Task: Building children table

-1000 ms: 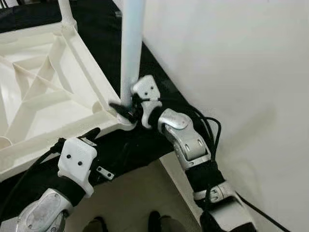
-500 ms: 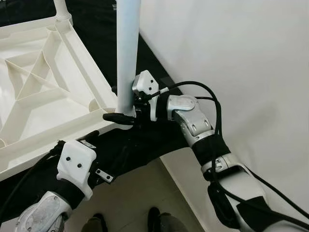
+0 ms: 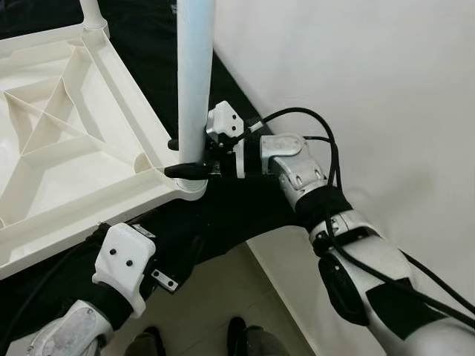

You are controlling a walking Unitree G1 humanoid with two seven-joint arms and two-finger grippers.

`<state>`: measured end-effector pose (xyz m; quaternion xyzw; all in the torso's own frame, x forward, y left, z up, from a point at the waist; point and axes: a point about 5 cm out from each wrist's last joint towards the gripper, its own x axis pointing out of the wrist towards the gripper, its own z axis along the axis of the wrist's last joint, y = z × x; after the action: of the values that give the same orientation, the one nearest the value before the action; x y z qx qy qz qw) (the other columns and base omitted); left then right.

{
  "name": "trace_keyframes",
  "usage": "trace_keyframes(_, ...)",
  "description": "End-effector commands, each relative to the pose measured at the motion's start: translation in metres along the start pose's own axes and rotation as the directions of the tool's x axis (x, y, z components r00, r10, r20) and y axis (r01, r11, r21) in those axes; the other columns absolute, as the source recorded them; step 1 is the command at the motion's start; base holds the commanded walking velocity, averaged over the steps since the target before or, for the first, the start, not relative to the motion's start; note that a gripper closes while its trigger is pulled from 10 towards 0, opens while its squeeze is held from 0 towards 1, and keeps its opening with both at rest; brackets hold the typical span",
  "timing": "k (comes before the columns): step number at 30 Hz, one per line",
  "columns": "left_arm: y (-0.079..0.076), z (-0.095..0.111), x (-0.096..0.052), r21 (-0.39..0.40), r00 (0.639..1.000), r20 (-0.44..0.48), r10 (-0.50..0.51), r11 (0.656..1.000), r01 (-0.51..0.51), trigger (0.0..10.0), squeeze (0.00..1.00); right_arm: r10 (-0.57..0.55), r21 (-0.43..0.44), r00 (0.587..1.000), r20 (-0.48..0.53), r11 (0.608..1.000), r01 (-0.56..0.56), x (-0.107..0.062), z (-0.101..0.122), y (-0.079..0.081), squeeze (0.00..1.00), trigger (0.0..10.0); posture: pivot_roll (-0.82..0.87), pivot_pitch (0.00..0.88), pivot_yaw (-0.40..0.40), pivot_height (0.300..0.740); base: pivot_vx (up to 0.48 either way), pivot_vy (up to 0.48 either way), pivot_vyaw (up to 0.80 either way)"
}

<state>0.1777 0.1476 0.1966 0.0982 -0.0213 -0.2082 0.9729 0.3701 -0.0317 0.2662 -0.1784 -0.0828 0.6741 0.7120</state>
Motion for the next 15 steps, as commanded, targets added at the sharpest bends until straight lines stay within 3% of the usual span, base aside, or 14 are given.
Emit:
trace_keyframes(1,-0.004,-0.001,-0.003,0.006,1.0,-0.015,-0.026,1.0,0.027,10.0,0.0,0.041,-0.007,0.999,0.004,0.999,-0.041,-0.001,0.0,0.002,0.0,0.0,0.23,0.302,-0.162,0.74,0.0,0.0,0.0)
trace_keyframes(4,-0.005,-0.001,-0.002,0.003,0.999,-0.013,-0.032,0.999,0.033,10.0,0.0,0.004,0.022,1.0,0.017,1.0,-0.005,-0.017,-0.007,0.0,0.0,0.0,0.22,0.301,-0.163,0.74,0.0,0.0,0.0)
trace_keyframes(7,-0.006,-0.001,-0.002,0.002,0.999,-0.013,-0.035,0.999,0.035,10.0,0.0,-0.079,0.028,0.996,-0.031,0.996,0.08,-0.031,-0.021,0.0,0.0,0.0,0.22,0.301,-0.163,0.74,0.0,0.0,0.0)
trace_keyframes(8,-0.005,-0.001,-0.002,0.003,0.999,-0.013,-0.035,0.999,0.035,10.0,0.0,-0.199,0.085,0.977,-0.083,0.975,0.205,-0.035,-0.035,0.001,0.0,0.0,0.21,0.304,-0.182,0.74,0.0,0.0,0.0)
trace_keyframes(9,-0.004,0.0,-0.004,0.004,0.999,-0.013,-0.033,0.999,0.034,10.0,0.0,-0.377,0.224,0.881,-0.284,0.868,0.443,-0.035,-0.073,0.015,0.0,0.0,0.21,0.316,-0.172,0.74,0.0,0.0,0.0)
trace_keyframes(10,-0.004,0.0,-0.004,0.004,0.999,-0.013,-0.033,0.999,0.034,10.0,0.0,-0.377,0.224,0.881,-0.284,0.868,0.443,-0.035,-0.073,0.015,0.0,0.0,0.21,0.316,-0.172,0.74,0.0,0.0,0.0)
trace_keyframes(11,-0.003,0.0,-0.004,0.005,0.999,-0.013,-0.032,0.999,0.032,10.0,0.0,-0.417,0.263,0.807,-0.418,0.795,0.547,-0.036,-0.094,0.032,0.0,0.0,0.21,0.316,-0.172,0.74,0.0,0.0,0.0)
trace_keyframes(13,-0.002,0.0,-0.004,0.015,0.999,-0.019,-0.038,0.999,0.039,10.0,0.0,-0.346,0.354,0.819,-0.457,0.774,0.525,-0.021,-0.104,0.082,0.0,0.0,0.21,0.336,-0.154,0.74,0.0,0.0,0.0)
trace_keyframes(14,-0.002,0.0,-0.004,0.015,0.999,-0.019,-0.038,0.999,0.039,10.0,0.0,-0.346,0.354,0.819,-0.457,0.774,0.525,-0.021,-0.104,0.082,0.0,0.0,0.21,0.336,-0.154,0.74,0.0,0.0,0.0)
trace_keyframes(15,-0.004,0.001,-0.003,0.007,0.999,-0.013,-0.05,0.999,0.05,10.0,0.0,-0.332,0.376,0.843,-0.424,0.782,0.497,-0.013,-0.097,0.092,0.0,0.0,0.19,0.324,-0.15,0.74,0.0,0.0,0.0)
